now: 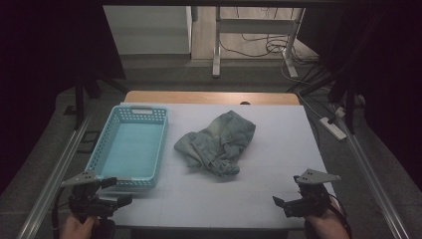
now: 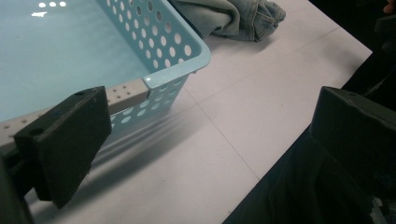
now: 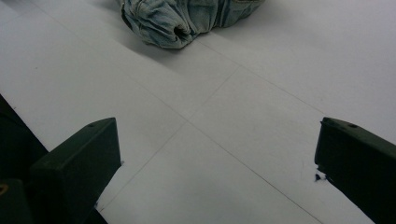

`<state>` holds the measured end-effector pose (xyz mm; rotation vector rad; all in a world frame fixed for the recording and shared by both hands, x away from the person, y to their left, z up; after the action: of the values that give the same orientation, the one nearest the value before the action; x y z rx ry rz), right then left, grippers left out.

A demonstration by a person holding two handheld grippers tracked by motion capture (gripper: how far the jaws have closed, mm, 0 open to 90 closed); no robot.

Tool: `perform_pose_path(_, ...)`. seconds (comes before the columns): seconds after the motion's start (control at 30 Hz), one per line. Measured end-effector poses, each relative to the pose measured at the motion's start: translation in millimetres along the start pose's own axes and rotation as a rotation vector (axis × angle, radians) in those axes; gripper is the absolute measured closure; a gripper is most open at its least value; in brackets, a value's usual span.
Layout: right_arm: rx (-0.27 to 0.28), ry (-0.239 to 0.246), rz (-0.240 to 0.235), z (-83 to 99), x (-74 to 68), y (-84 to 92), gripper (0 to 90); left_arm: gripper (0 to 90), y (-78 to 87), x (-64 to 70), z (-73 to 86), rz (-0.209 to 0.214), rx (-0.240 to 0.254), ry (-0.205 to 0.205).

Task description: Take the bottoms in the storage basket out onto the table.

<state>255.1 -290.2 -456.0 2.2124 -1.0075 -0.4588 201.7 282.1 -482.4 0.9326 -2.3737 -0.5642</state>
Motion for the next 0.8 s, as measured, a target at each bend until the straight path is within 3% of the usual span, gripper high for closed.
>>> perform_pose_path(0.27,0.001,0.001,0.000,0.0,0.0,0.1,0.7,0.0,1.4,3.0,1.7,-0.017,-0.027,-0.026)
perform_pose_path(0.8,-0.002,0.007,0.002,-0.9,-0.3,-0.6,0.8,0.0,10.9,0.8,9.4,-0.026,-0.039,0.005)
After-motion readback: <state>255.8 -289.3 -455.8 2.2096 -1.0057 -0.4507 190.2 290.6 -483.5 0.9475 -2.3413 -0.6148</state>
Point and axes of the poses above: each handheld gripper's, and its own axes: y roughly backward along the jaws, z roughly out of its underside, x roughly to its right, the point moved 1 cm from there along -y, roughly forward along the jaws, and after that the axes turned 4 degrees about -y, right-handed, at the moved point
